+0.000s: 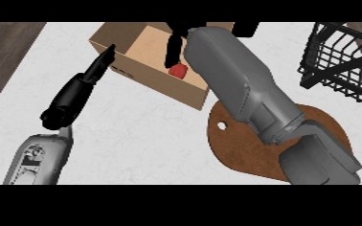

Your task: Pick the bell pepper from the cutting board and place it in the cardboard box

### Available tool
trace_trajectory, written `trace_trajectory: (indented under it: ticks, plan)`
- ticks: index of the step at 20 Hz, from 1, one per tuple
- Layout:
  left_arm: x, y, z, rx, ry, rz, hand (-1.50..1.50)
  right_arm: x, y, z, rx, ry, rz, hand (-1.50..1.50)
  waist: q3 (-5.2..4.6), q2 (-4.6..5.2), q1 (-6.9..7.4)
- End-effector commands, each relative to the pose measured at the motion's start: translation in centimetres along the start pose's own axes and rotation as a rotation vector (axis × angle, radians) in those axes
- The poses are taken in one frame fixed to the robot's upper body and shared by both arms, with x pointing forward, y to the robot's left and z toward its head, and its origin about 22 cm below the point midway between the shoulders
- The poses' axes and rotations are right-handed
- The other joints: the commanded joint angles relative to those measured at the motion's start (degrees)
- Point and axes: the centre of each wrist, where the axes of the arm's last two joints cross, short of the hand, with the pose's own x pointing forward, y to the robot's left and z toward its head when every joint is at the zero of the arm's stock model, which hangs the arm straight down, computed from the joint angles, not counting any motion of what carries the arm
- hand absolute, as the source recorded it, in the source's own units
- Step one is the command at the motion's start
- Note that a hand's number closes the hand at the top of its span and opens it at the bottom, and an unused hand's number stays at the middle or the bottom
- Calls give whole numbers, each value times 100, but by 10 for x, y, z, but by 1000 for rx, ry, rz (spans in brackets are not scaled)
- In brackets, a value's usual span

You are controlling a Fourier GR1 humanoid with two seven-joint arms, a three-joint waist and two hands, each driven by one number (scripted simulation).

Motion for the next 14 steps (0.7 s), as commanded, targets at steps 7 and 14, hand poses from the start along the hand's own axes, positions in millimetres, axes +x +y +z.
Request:
trace_trajectory:
  ticks: [7, 14]
  plan:
    - [0, 10, 3, 2, -4, -13, 0, -29, -12, 5, -375, -115, -859, -150, 14, 64, -4]
    - [5, 12, 4, -3, -12, 0, 0, -74, -10, 7, -520, -72, -969, -150, 3, 4, -44]
